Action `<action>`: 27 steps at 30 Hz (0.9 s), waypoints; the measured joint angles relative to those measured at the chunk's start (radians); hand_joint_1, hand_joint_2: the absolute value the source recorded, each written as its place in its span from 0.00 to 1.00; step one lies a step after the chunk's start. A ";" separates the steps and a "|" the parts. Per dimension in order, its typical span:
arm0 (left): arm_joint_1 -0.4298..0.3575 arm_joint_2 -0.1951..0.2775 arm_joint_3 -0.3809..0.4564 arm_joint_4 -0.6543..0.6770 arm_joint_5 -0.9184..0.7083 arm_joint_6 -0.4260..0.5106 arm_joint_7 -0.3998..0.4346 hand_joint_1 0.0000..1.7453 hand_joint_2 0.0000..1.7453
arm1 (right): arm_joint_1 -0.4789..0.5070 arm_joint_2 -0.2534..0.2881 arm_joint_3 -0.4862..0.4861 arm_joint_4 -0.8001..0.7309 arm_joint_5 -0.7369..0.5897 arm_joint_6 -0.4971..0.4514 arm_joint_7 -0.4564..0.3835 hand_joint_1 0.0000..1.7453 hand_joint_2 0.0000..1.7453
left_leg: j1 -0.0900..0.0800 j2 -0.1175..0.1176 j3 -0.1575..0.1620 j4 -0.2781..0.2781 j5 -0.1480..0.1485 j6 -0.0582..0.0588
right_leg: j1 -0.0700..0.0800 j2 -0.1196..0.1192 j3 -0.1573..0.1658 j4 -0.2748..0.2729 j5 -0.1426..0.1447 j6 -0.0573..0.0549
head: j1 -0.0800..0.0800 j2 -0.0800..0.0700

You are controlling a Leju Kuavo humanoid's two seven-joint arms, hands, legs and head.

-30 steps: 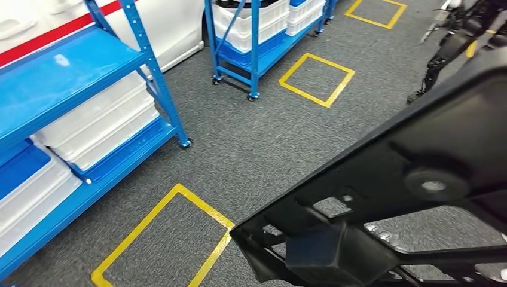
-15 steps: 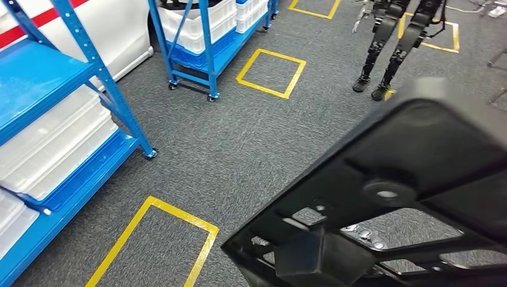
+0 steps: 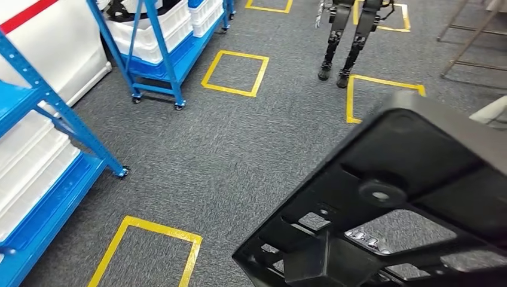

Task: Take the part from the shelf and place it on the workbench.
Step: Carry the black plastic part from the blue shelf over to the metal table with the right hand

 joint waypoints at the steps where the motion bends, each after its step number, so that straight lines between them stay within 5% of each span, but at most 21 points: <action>1: 0.001 -0.002 0.000 0.000 -0.001 0.000 0.001 0.00 1.00 | 0.004 0.000 -0.003 -0.001 0.002 0.002 0.000 1.00 1.00 | 0.004 -0.027 0.028 -0.068 0.034 -0.001 | 0.000 0.013 -0.002 0.004 -0.002 0.004 | 0.000 0.000; 4: 0.003 -0.006 0.000 0.000 -0.005 0.002 0.011 0.00 1.00 | 0.008 0.000 -0.006 -0.003 0.012 0.011 0.000 1.00 1.00 | 0.007 -0.083 0.068 -0.172 0.064 0.005 | -0.003 0.050 -0.018 0.014 0.003 0.024 | 0.000 0.000; 6: 0.001 -0.008 0.000 0.000 -0.009 0.006 0.019 0.00 1.00 | 0.009 0.001 -0.006 -0.003 0.017 0.013 0.000 1.00 1.00 | 0.005 -0.060 0.071 -0.179 0.068 0.016 | -0.007 0.070 -0.026 0.013 0.008 0.038 | 0.000 0.000; 8: -0.001 -0.012 0.000 0.000 -0.013 0.009 0.022 0.00 1.00 | 0.010 0.001 -0.006 -0.004 0.020 0.013 0.000 1.00 1.00 | 0.006 -0.033 0.074 -0.187 0.074 0.030 | -0.006 0.033 -0.044 0.048 -0.014 0.046 | 0.000 0.000; 10: 0.000 -0.013 0.000 0.000 -0.015 0.010 0.027 0.00 1.00 | 0.010 0.001 -0.007 -0.004 0.021 0.012 0.000 1.00 1.00 | 0.002 -0.004 0.076 -0.190 0.074 0.040 | -0.003 -0.032 -0.097 0.161 -0.075 0.052 | 0.001 0.000; 12: 0.004 -0.013 0.000 0.000 -0.016 0.011 0.032 0.00 1.00 | 0.011 0.001 -0.007 -0.004 0.021 0.014 0.001 1.00 1.00 | -0.003 0.027 0.075 -0.190 0.072 0.044 | -0.005 -0.055 -0.154 0.278 -0.121 0.056 | 0.001 0.000; 13: 0.005 -0.014 0.000 0.000 -0.016 0.012 0.033 0.00 1.00 | 0.013 0.001 -0.007 -0.004 0.021 0.016 0.001 1.00 1.00 | -0.005 0.041 0.075 -0.190 0.071 0.044 | -0.006 -0.058 -0.160 0.293 -0.119 0.056 | 0.001 0.000; 15: 0.003 -0.015 0.001 0.000 -0.016 0.012 0.033 0.00 1.00 | 0.013 0.001 -0.007 -0.004 0.020 0.024 0.001 1.00 1.00 | -0.007 0.066 0.079 -0.190 0.068 0.043 | -0.007 -0.071 -0.109 0.206 -0.066 0.052 | 0.001 0.000; 18: 0.001 -0.019 0.002 0.000 -0.017 0.012 0.032 0.00 1.00 | 0.012 0.001 -0.007 -0.006 0.017 0.031 0.001 1.00 1.00 | -0.009 0.096 0.086 -0.190 0.061 0.033 | 0.008 -0.128 -0.010 0.024 -0.012 0.035 | 0.000 0.000; 21: -0.002 -0.023 0.003 0.000 -0.017 0.012 0.031 0.00 1.00 | 0.012 0.002 -0.007 -0.007 0.015 0.031 0.000 1.00 1.00 | -0.010 0.124 0.094 -0.193 0.054 0.019 | 0.014 -0.113 -0.004 0.003 -0.011 0.020 | 0.000 0.000; 24: -0.006 -0.026 0.005 0.000 -0.016 0.007 0.029 0.00 1.00 | 0.010 0.004 -0.007 -0.010 0.012 0.035 0.000 1.00 1.00 | -0.007 0.076 0.073 -0.130 0.009 0.008 | 0.005 -0.082 0.008 -0.016 -0.002 0.006 | 0.000 0.000; 27: 0.000 -0.027 0.013 0.000 -0.015 0.000 0.027 0.00 1.00 | 0.005 0.011 -0.007 -0.009 0.010 0.047 0.000 1.00 1.00 | -0.003 0.020 -0.020 0.054 -0.067 0.004 | 0.006 -0.047 0.008 -0.014 -0.002 -0.001 | 0.000 0.000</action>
